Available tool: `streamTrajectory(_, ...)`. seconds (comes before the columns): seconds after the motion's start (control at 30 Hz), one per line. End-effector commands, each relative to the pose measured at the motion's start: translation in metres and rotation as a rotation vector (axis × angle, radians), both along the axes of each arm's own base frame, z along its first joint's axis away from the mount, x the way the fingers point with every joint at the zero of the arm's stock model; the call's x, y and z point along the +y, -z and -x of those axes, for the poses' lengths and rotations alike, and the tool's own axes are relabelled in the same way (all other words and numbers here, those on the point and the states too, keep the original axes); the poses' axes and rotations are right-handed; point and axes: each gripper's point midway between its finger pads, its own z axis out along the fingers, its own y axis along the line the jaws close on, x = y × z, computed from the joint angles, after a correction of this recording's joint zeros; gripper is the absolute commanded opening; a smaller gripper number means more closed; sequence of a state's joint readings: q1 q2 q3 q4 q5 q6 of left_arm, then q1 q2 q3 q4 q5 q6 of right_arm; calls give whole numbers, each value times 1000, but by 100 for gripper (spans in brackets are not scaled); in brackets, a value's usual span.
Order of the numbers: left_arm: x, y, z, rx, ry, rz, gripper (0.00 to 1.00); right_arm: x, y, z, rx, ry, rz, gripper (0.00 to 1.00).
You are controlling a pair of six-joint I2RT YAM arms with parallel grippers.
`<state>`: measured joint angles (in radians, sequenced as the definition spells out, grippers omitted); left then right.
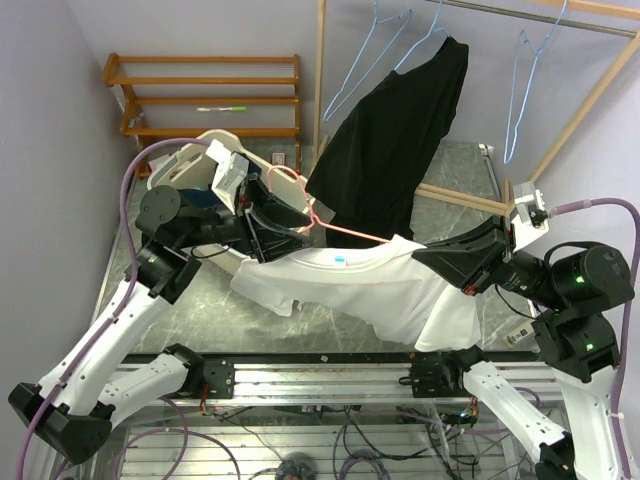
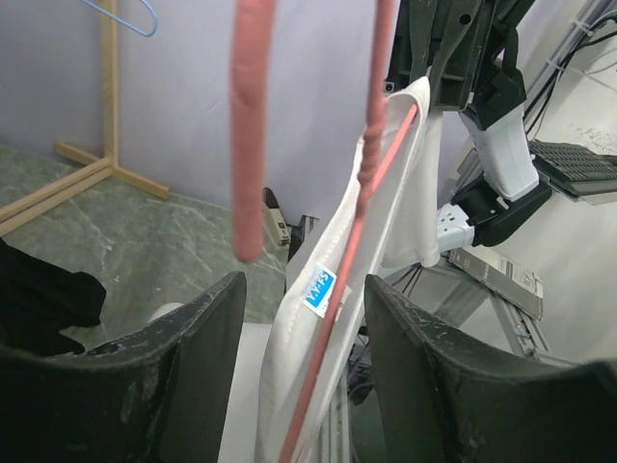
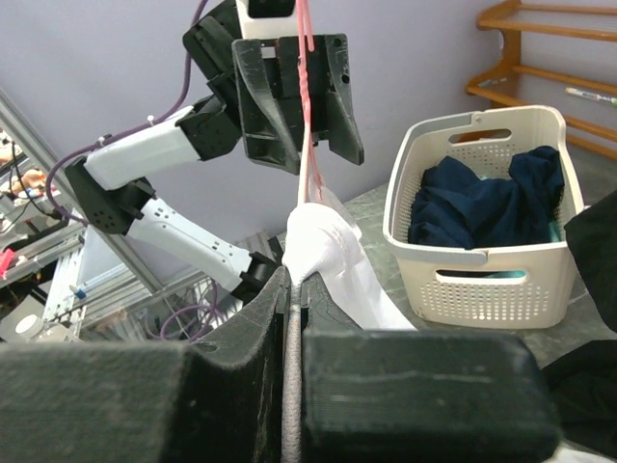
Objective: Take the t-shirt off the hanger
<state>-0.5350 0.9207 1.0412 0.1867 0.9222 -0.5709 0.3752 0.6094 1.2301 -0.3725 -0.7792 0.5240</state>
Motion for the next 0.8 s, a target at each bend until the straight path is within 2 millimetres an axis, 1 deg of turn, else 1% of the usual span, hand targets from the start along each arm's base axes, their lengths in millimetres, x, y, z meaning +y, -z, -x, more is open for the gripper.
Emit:
streamTrajectory(0.0, -6, -12, -1, -50, 0, 26, 60, 3, -11, 4, -41, -34, -32, 0)
streamTrajectory(0.03, -8, -12, 0, -50, 9, 28, 56, 3, -9, 4, -37, -32, -28, 0)
streamTrajectory(0.07, -9, -11, 1, -51, 16, 28, 49, 3, -7, 2, -32, -28, -23, 0)
streamTrajectory(0.17, -12, -10, 2, -56, 20, 10, 22, 2, -1, -1, -18, -13, -6, 0)
streamTrajectory(0.23, -12, -10, 2, -64, 3, -4, 9, 0, 4, -6, -6, 17, 15, 0)
streamTrajectory(0.27, -10, -10, 0, -73, -12, -11, 7, -2, 11, -10, 17, 41, 34, 0)
streamTrajectory(0.33, -6, -13, 1, -93, -40, -22, 7, -6, 24, -20, 59, 98, 72, 0)
streamTrajectory(0.37, -3, -15, 0, -105, -60, -29, 7, -10, 32, -25, 80, 137, 91, 4)
streamTrajectory(0.4, -1, -18, 0, -128, -81, -35, 7, -14, 41, -30, 103, 176, 114, 15)
streamTrajectory(0.43, 2, -20, 0, -130, -98, -44, 7, -18, 51, -36, 128, 219, 135, 20)
streamTrajectory(0.47, 6, -24, 0, -144, -121, -51, 7, -24, 60, -38, 145, 259, 153, 31)
streamTrajectory(0.53, 12, -28, 1, -174, -157, -72, 7, -34, 77, -42, 176, 323, 190, 43)
streamTrajectory(0.57, 16, -31, 1, -185, -174, -80, 7, -38, 85, -42, 186, 346, 205, 48)
streamTrajectory(0.63, 21, -36, 3, -202, -196, -97, 7, -45, 97, -39, 195, 377, 229, 53)
streamTrajectory(0.77, 26, -43, 7, -219, -207, -113, 7, -55, 108, -32, 191, 416, 241, 55)
